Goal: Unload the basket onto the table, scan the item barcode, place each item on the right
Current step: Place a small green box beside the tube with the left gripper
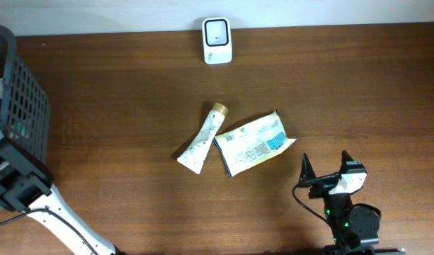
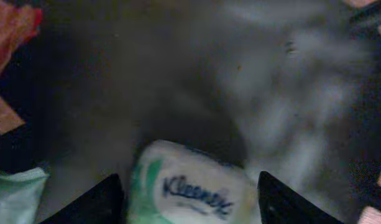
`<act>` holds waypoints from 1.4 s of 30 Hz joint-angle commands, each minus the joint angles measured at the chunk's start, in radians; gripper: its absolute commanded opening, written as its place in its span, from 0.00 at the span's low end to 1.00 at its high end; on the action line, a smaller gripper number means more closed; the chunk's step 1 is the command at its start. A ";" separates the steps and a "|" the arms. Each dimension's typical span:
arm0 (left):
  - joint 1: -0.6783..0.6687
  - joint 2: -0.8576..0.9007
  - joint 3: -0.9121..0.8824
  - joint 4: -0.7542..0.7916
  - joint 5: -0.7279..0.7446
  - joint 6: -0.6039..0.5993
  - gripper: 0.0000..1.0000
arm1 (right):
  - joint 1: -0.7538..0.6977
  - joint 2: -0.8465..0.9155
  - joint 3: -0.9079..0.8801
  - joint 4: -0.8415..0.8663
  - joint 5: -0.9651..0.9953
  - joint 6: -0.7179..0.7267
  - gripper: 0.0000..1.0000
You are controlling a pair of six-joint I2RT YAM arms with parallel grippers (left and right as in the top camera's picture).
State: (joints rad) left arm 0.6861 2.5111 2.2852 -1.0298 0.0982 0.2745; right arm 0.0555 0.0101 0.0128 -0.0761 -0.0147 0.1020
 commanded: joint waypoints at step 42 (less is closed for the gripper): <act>-0.756 -0.552 -0.248 -0.062 0.141 -0.150 0.99 | -0.003 -0.006 -0.007 -0.003 0.012 0.003 0.99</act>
State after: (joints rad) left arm -0.0944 2.0235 1.8046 -1.0248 0.3210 0.1223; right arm 0.0555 0.0105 0.0128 -0.0761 -0.0147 0.1028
